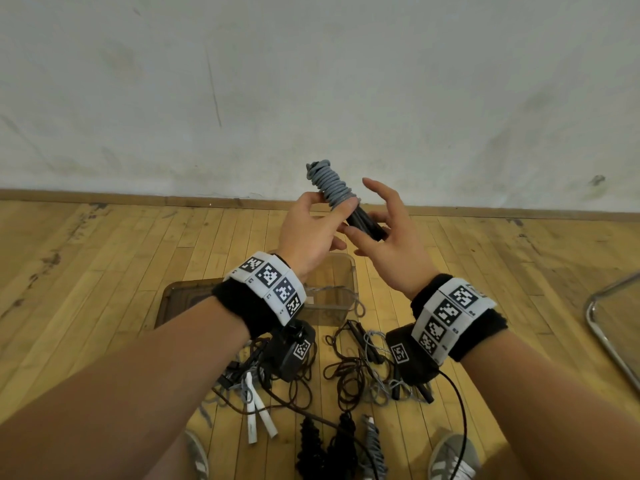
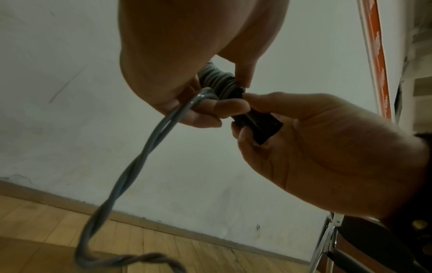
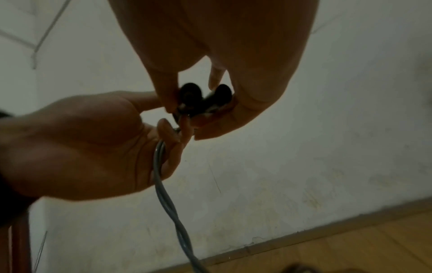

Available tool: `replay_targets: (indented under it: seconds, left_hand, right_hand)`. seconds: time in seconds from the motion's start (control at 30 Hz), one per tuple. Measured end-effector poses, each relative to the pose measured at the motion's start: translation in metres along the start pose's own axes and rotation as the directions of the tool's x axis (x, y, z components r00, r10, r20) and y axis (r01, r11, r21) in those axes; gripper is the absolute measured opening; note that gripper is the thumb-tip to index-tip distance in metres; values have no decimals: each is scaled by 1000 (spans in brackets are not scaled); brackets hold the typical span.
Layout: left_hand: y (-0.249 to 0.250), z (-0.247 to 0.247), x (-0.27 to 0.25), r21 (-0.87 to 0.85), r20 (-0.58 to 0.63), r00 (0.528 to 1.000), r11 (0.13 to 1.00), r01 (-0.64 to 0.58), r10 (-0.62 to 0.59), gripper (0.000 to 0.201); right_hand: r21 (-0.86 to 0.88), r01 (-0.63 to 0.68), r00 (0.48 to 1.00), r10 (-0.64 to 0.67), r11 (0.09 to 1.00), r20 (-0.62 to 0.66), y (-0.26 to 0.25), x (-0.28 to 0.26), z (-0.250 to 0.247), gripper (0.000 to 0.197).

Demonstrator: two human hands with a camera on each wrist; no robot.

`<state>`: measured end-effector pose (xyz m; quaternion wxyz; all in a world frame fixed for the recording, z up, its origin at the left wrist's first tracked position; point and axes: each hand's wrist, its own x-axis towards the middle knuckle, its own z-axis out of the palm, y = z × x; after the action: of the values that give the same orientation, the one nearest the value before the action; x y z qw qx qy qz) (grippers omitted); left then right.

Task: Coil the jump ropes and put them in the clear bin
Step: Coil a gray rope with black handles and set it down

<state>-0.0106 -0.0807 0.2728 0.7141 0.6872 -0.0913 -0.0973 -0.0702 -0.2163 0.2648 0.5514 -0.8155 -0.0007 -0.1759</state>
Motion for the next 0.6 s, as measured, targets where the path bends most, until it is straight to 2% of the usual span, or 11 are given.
replay_targets:
  seconds: [0.07,0.13,0.17,0.23,0.3,0.37,0.43,0.47,0.6]
  left_hand:
    - [2,0,0,-34,39,999,999,9,-8,38]
    - [3,-1,0,-56,77,997,998,0,5,35]
    - [4,-1,-1,-45,89,996,999,-17,21,33]
    - [3,-1,-1,3,104,993,998,-62,61,29]
    - [0,-2,0,91,98,990,990,-106,97,24]
    - [-2,-3,2,172,81,993,980,-99,86,33]
    - [-4,-4,3,194,34,999,981,-26,20,55]
    - [-4,-4,4,175,2,1000,984,16,-17,59]
    - [-1,-4,3,125,-40,997,990,67,-62,53]
  right_hand:
    - [122,-123,992,122,985,11,-3,1,-3,70]
    - [211,-238,971,225,948,87,-6,0,-5,59]
    - [222,-255,965,232,941,125,-7,0,-5,50]
    - [212,-222,970,193,952,149,-7,-2,-4,34]
    - [190,-181,980,160,965,119,-5,-1,-4,31]
    - [146,-156,987,148,977,64,-2,1,-5,37]
    - [59,-124,992,124,991,-5,2,2,-5,45]
    - [11,-107,994,107,994,-36,4,1,-4,49]
    - [-44,-92,992,88,995,-87,5,0,-3,60]
